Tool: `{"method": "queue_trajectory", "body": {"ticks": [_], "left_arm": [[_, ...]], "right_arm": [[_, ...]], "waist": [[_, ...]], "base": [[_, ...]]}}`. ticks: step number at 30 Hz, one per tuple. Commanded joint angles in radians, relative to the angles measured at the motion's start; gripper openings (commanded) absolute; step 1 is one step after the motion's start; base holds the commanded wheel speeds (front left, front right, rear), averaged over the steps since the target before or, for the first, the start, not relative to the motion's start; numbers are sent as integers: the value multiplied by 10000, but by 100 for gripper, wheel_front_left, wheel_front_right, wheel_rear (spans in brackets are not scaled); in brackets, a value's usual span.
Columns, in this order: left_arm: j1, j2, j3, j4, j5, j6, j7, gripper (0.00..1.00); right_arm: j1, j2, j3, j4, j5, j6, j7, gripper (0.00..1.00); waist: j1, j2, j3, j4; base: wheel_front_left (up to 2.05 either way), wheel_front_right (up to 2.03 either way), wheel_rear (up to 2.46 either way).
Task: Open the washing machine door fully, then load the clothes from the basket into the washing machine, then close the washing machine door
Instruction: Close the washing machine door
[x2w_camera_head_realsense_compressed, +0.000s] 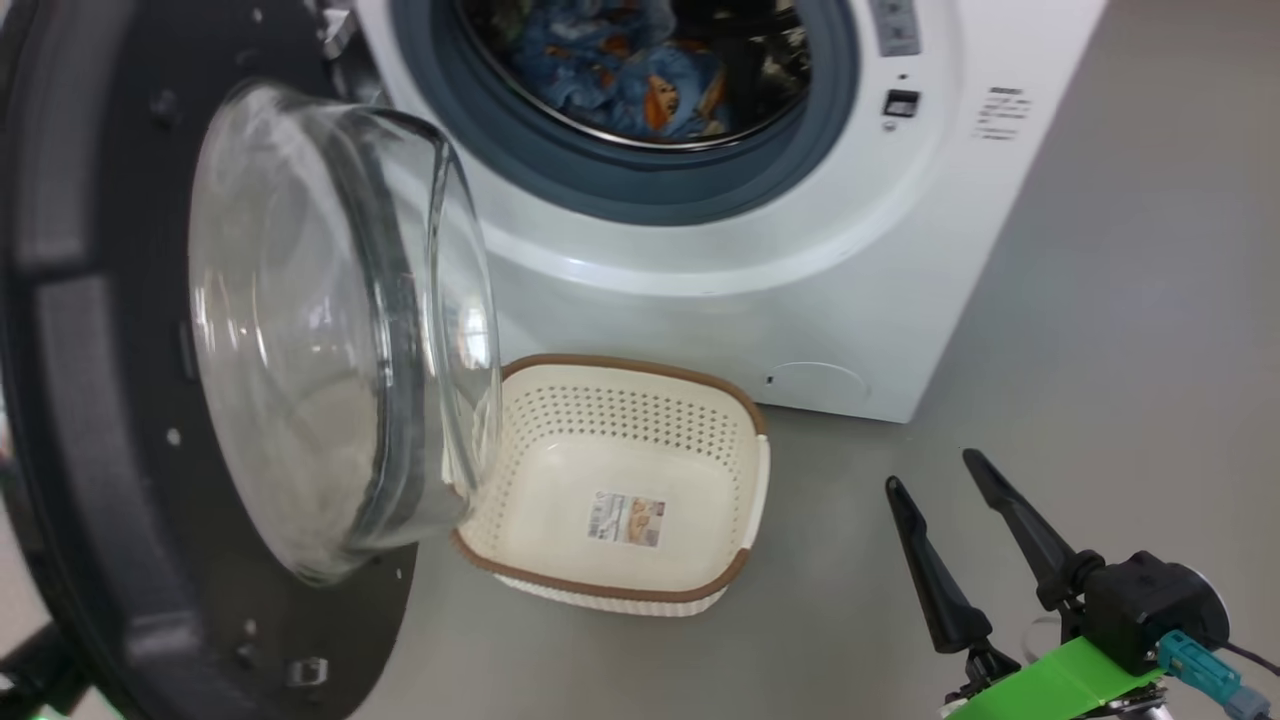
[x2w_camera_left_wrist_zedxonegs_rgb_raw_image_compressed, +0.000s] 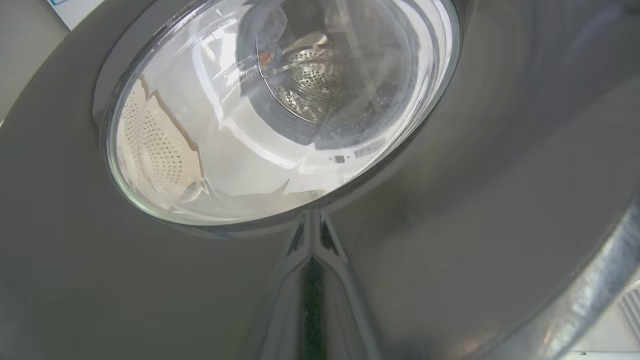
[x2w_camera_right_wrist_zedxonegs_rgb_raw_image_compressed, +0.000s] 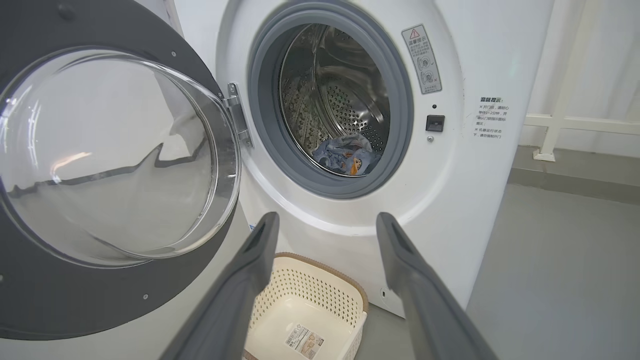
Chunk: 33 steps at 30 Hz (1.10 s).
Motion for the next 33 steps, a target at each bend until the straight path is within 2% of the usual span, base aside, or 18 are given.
{"method": "queue_trajectory", "body": {"ticks": [1,16,33], "left_arm": [[-201,310,304,-379,3,49,173,0],[-353,-176,-487,-946,-2,325,458,0],[-1929,-783,-1296,-617,143,732,419,0]], "right_arm": [[1,39,262,-212,-7,16,-82,100],[60,214,373,57,99,16,-413,100],[-280,280,516,424,258,16,-813,100]], "waist": [[0,0,-246,-330],[0,0,-355,-1738],[0,0,6,-3308]], "base": [[0,0,0],[0,0,0],[0,0,0]]}}
